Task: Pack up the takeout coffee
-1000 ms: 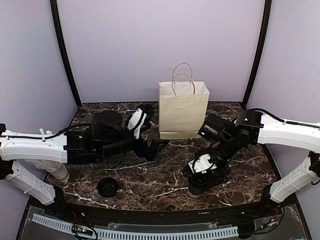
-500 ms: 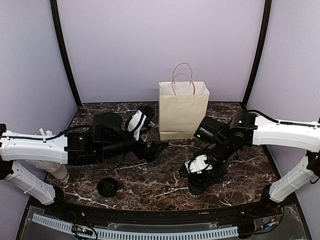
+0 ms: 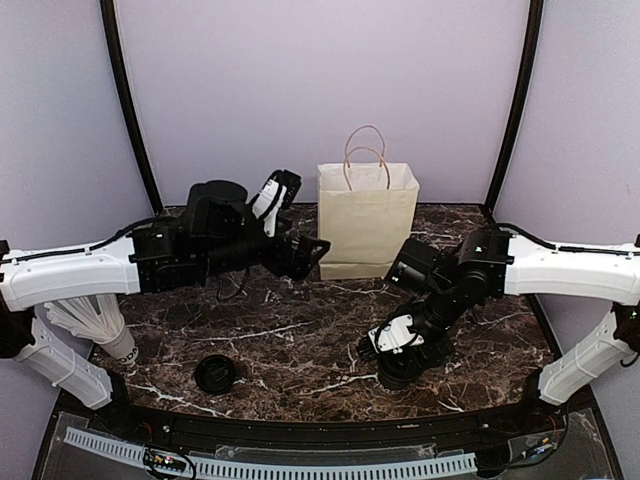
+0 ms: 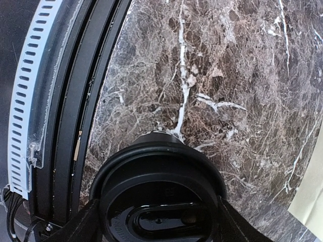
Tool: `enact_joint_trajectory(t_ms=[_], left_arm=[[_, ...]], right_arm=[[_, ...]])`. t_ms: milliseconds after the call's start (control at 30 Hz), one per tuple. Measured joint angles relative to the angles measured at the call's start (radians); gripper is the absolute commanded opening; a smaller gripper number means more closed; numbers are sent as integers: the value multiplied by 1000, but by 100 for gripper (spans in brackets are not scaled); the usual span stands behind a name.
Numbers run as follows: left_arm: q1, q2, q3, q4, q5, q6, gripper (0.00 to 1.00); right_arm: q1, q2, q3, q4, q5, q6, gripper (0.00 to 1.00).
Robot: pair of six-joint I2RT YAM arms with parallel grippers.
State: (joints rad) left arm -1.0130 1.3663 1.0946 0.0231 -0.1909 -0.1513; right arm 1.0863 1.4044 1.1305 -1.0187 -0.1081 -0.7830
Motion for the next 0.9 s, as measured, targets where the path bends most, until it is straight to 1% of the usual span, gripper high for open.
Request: enact_joint_trajectory(t_ms=[100,200,267,300,367,400,533,633,700,767,800,833,867,900], left_arm=[[55,40,138,-71,1,-2,98],[117,111,301,-135,13,-2,96],[166,166,394,-166,21,-14,93],[192,195,434,-186,27,-30,89],[237,252,498,-222,43,-89,83],[255,277,522,-238,53,-122,78],[318,395,612,-287,125,-251,73],[326,483,695,-323,183,-311,73],[323,546,772,-341,215,-340,70],[323,608,852,-365,233,-360,63],[321,632,885,-381,233,-371,53],[320,661,927,-401,233,-380,36],[320,687,967,-420,232,-392,28],[320,707,1000,-441,229,-400,12]], right_arm=[[0,0,1,-1,5,3,62],[0,0,4,-3,16,4,61],[0,0,8,-6,30,5,60],[0,0,11,-8,40,7,60],[-1,0,18,-9,53,11,59],[-1,-1,22,-9,60,14,58],[-3,-7,27,-7,77,26,58],[-10,-21,27,-5,84,38,58],[-16,-34,27,-4,86,46,58],[-20,-47,27,-2,87,57,58],[-21,-51,27,-1,87,60,57],[-21,-57,27,0,87,64,57],[-23,-63,27,1,87,67,57],[-24,-68,27,2,87,69,57]])
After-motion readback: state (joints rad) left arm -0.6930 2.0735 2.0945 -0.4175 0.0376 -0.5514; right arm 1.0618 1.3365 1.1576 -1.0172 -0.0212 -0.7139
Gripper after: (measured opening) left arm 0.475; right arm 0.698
